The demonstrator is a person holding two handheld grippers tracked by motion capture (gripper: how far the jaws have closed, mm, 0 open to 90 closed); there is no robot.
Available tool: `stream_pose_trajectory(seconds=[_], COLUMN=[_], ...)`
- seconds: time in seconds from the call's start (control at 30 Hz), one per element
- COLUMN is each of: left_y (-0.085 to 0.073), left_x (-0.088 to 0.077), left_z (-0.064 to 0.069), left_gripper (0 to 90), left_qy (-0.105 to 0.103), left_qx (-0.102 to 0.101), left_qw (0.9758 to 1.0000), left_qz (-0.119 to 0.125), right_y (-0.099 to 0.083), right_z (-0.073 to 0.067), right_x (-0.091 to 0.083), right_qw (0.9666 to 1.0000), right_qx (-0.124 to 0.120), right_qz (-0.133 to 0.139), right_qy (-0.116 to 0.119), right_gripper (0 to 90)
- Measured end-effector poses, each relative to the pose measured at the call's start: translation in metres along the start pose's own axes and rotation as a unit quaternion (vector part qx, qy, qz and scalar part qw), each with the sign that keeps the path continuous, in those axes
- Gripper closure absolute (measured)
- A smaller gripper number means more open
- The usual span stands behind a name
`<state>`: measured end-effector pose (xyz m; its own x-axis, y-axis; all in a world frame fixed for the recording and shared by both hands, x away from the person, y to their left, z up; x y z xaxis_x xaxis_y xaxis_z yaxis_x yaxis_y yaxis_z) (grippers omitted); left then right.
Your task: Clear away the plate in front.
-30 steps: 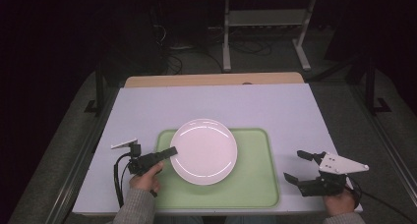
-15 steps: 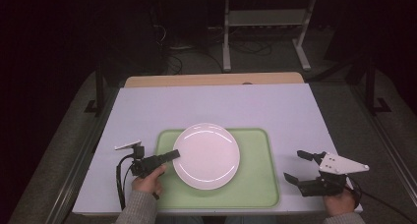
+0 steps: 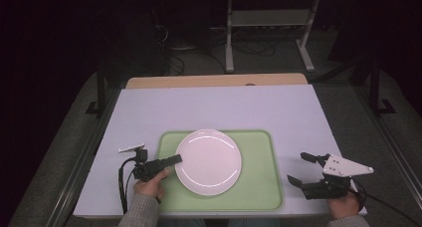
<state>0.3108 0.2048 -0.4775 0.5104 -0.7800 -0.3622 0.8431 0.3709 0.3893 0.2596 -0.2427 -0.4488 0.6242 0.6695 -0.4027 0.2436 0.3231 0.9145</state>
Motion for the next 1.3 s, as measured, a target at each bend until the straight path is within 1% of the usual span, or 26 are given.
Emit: stream_pose_trajectory(seconds=[0.2,0.37,0.47,0.6,0.87,1.07,1.3], left_y=[0.0005,0.0007,0.0001,0.0001,0.0005,-0.0009,-0.0016], left_x=[0.0012,0.0025,0.0027,0.0032,0.0049,0.0063,0.0082], left_z=[0.0009,0.0004,-0.0012,-0.0026,-0.0013,0.0003,0.0021], left_gripper=[86.6,86.3,85.7,85.3,84.2,83.8,83.6], left_qy=[0.018,0.024,0.03,0.033,0.043,0.045,0.046], left_qx=[0.006,0.004,0.003,0.002,0.012,0.017,0.017], left_qw=[0.9998,0.9997,0.9996,0.9995,0.999,0.9988,0.9988], left_qz=[-0.001,0.002,0.0,-0.002,-0.005,-0.006,-0.006], right_y=[0.0,-0.0001,-0.0002,-0.0005,-0.0009,-0.0012,-0.0016], right_z=[-0.0001,-0.0001,-0.0003,-0.0001,-0.0001,-0.0001,-0.0001], right_x=[-0.0001,0.0,0.0001,0.0003,0.0008,0.0012,0.0014], right_qw=[1.0,1.0,1.0,1.0,1.0,1.0,1.0], right_qx=[-0.001,-0.001,-0.001,0.0,-0.001,0.0,0.001], right_qz=[-0.001,0.0,-0.001,-0.002,-0.003,-0.005,-0.006], right_qy=[0.0,0.0,0.0,0.0,0.0,0.0,0.0], right_gripper=[13.4,13.4,13.4,13.4,13.4,13.4,13.4])
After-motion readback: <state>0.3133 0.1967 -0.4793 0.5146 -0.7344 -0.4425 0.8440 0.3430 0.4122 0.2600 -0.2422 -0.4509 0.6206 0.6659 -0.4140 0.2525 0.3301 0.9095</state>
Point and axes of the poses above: each handheld gripper's, and its own axes: x roughly forward along the jaws, y roughly out of its top, z roughly to its right, the point moved 5 cm from there along x, roughly forward along the jaws, and after that the axes turned 2 degrees about -y, right-handed, at the moved point
